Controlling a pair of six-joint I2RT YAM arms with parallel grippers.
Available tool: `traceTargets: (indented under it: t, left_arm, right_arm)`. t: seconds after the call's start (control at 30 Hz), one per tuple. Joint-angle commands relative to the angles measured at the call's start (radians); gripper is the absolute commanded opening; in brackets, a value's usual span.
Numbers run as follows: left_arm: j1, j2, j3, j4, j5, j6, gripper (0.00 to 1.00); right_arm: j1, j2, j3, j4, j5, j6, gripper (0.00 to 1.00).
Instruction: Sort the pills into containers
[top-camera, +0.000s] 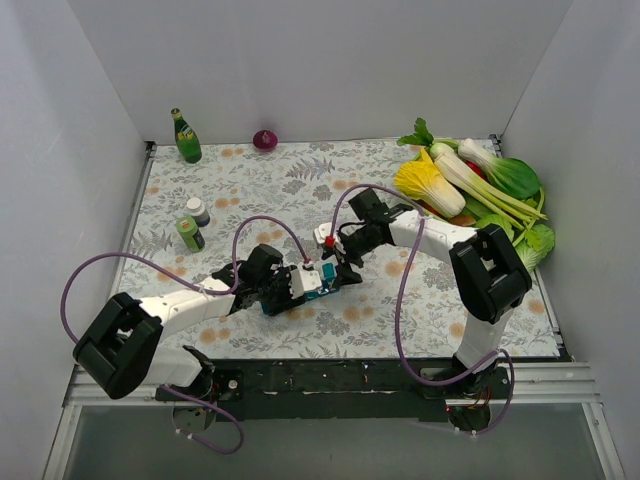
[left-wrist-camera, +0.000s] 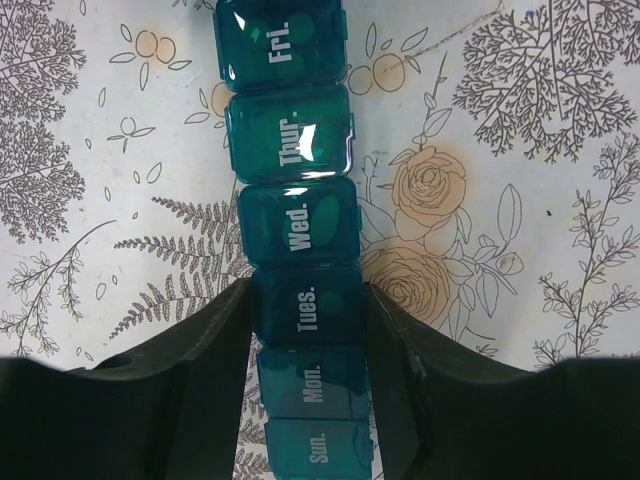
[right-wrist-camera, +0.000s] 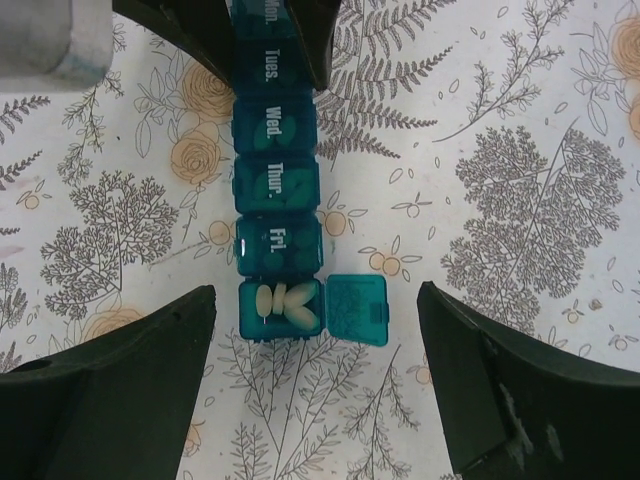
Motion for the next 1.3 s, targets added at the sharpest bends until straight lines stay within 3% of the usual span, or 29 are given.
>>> traceTargets:
  t: [0.0,0.17,0.73,0.87,1.07,1.27]
  left_arm:
    - [-0.006,0.022,0.012,-0.003,-0.005,-0.011,0.26]
    - [-0.006,0.029,0.016,-0.007,-0.006,-0.017,0.24]
    - [-0.006,0.098,0.074,-0.046,-0.028,-0.085,0.21]
    - [-0.007,0.119,0.079,-0.05,-0.023,-0.102,0.2]
    - [-0.006,0.111,0.07,-0.046,-0.02,-0.103,0.2]
    - [-0.006,0.084,0.055,-0.04,-0.02,-0.089,0.2]
  right_arm:
    - [0.02,0.02,0.05,-0.025,-0.002,0.024,0.88]
    - [0.02,0.014,0.018,-0.006,0.023,0.044,0.86]
    - [0.072,-0.115,-0.116,-0.066,0.041,0.021,0.66]
    - [0.087,-0.104,-0.15,-0.039,0.064,0.079,0.61]
    - [0.075,-0.038,-0.101,-0.075,0.051,0.161,0.51]
    - [0.027,-0.115,-0.001,-0.14,-0.074,0.225,0.46]
